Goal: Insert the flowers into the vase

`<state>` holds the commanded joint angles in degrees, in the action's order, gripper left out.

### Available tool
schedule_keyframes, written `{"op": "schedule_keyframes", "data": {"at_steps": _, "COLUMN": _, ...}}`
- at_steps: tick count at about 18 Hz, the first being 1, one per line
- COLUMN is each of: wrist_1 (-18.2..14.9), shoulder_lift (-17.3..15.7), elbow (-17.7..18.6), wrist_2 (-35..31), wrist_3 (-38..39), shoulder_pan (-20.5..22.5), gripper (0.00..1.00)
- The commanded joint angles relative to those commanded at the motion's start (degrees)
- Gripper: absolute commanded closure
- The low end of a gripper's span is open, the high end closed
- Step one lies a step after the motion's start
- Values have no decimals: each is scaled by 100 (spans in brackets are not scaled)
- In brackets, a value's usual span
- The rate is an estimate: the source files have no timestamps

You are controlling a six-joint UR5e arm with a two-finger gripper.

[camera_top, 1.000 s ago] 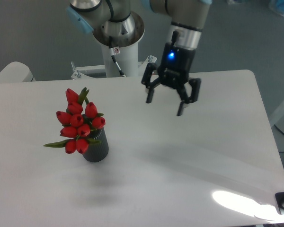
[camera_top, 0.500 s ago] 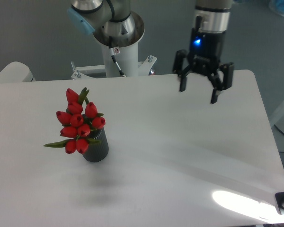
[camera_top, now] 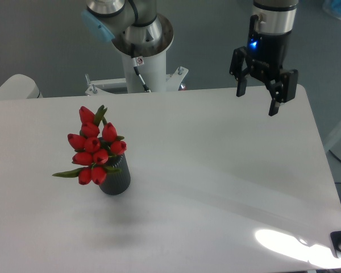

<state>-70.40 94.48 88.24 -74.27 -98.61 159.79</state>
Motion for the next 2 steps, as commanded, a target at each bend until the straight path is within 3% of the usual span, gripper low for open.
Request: {"op": "schedule_keyframes", "data": {"at_steps": 2, "wrist_1": 0, "shoulder_lift": 53, "elbow": -18, "wrist_2": 0, "wrist_3": 0, "shoulder_pan": -17, "gripper": 0}}
